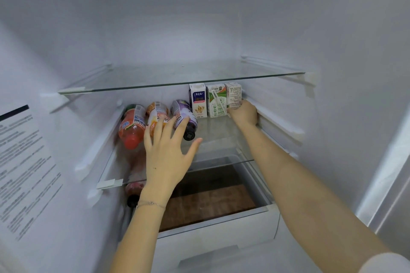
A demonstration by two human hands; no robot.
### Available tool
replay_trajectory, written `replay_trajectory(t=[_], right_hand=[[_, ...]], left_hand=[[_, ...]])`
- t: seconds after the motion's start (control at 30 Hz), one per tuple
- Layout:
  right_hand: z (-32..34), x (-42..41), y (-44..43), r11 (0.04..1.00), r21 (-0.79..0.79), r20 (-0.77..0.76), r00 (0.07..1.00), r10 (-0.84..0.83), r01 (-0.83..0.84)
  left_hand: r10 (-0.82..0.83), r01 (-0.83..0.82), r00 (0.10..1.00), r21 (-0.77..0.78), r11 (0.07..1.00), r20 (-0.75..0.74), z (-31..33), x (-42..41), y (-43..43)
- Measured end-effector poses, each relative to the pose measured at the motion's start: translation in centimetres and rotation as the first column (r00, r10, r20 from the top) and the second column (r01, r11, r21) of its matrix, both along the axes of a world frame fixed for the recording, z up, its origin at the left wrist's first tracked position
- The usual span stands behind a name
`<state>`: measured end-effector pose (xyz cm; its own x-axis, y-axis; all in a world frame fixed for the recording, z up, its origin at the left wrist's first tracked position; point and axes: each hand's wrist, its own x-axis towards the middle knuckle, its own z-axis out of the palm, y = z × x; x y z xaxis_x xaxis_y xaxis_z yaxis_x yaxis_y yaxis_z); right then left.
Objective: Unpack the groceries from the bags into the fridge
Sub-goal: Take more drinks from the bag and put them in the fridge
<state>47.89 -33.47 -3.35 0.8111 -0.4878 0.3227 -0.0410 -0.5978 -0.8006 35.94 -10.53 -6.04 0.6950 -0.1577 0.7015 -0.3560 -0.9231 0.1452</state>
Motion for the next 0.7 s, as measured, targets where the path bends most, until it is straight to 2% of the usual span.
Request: replay_trajectory(t=[0.23,0.4,0.53,0.63,0.7], right_hand=[[0.4,-0.3,0.1,0.998,-0.041,-0.076,0.996,0.037,-0.040],[0.1,-1.5,0.4,0.991,0.134,0.024,0.999,0.020,-0.023],[0.3,-3.2,0.4,0.980,0.191,0.070,0.996,0.050,-0.063],[0.4,-3.7,0.5,0.974,0.194,0.045,0.993,0.109,-0.116],[0.3,-3.6,0.6,0.977,0.149,-0.027,0.987,0.157,-0.152]], left_hand=[[0.011,-0.011,1.000,-0.004,1.000,-0.006,0.1,-0.2,0.0],[0.009,-0.010,1.000,-0.019,1.000,-0.017,0.1,-0.3,0.3],[0.011,-0.011,1.000,-0.027,1.000,-0.019,0.0,-0.3,0.3],[0.009,-0.009,1.000,-0.033,0.999,-0.013,-0.1,-0.3,0.4],[0.008,-0.008,1.000,-0.027,1.000,-0.015,-0.1,-0.3,0.3]])
